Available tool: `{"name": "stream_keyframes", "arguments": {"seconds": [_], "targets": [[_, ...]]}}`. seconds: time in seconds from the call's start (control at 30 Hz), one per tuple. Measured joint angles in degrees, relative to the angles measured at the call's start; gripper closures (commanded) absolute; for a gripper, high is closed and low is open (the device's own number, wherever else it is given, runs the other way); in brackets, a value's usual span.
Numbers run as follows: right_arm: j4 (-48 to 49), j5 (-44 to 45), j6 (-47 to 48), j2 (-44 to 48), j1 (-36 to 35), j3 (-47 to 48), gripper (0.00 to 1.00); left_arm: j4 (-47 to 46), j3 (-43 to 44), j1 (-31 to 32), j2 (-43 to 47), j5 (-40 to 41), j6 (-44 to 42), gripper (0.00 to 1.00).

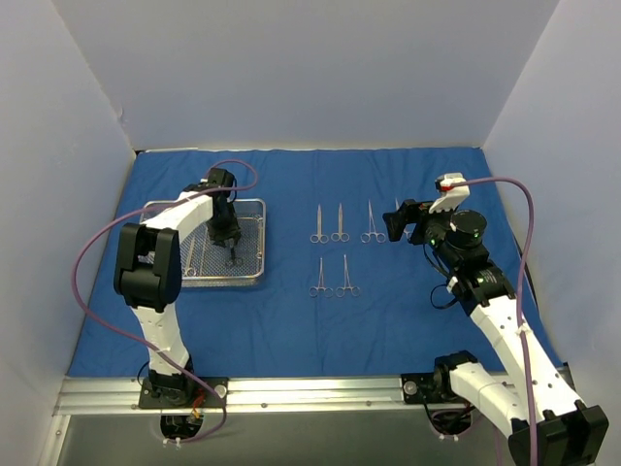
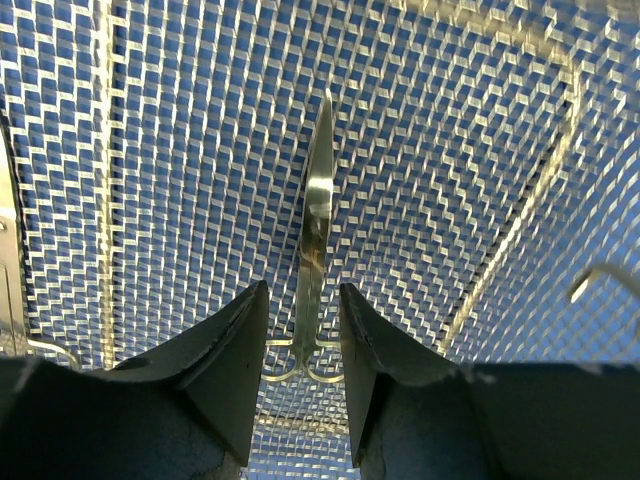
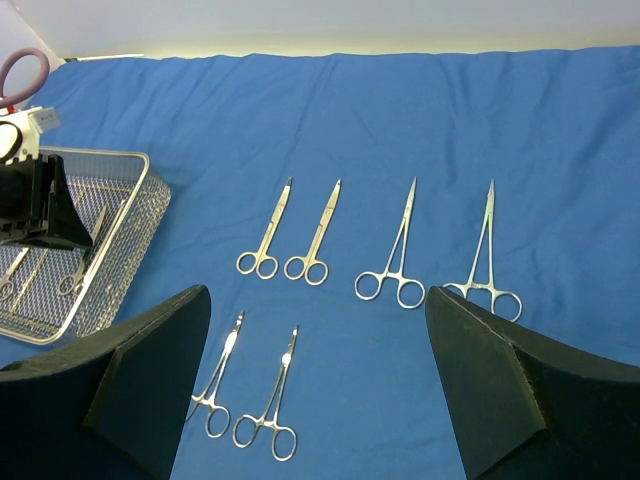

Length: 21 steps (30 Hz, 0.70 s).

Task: Open and lay out the surgical kit
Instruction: Pick up the medical item from the container.

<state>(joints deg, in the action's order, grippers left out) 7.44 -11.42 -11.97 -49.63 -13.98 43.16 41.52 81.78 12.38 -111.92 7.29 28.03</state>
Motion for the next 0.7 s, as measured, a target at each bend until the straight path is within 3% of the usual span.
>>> {"name": "stream_keyframes", "arguments": {"seconds": [0.43, 0.57, 0.7], "targets": [[-0.02, 0.0, 0.0, 0.0, 0.0, 0.0, 0.16, -2.75, -5.01, 0.96, 1.77, 0.04, -2.16, 0.58], [0.0, 0.0, 0.0, 0.0, 0.0, 0.0, 0.16, -3.21, -5.01, 1.38, 1.57, 0.68, -2.75, 0.62], [0.0, 0.0, 0.0, 0.0, 0.0, 0.0, 0.16, -3.37, -5.01, 1.79, 1.31, 1.57, -3.06, 0.74]]}}
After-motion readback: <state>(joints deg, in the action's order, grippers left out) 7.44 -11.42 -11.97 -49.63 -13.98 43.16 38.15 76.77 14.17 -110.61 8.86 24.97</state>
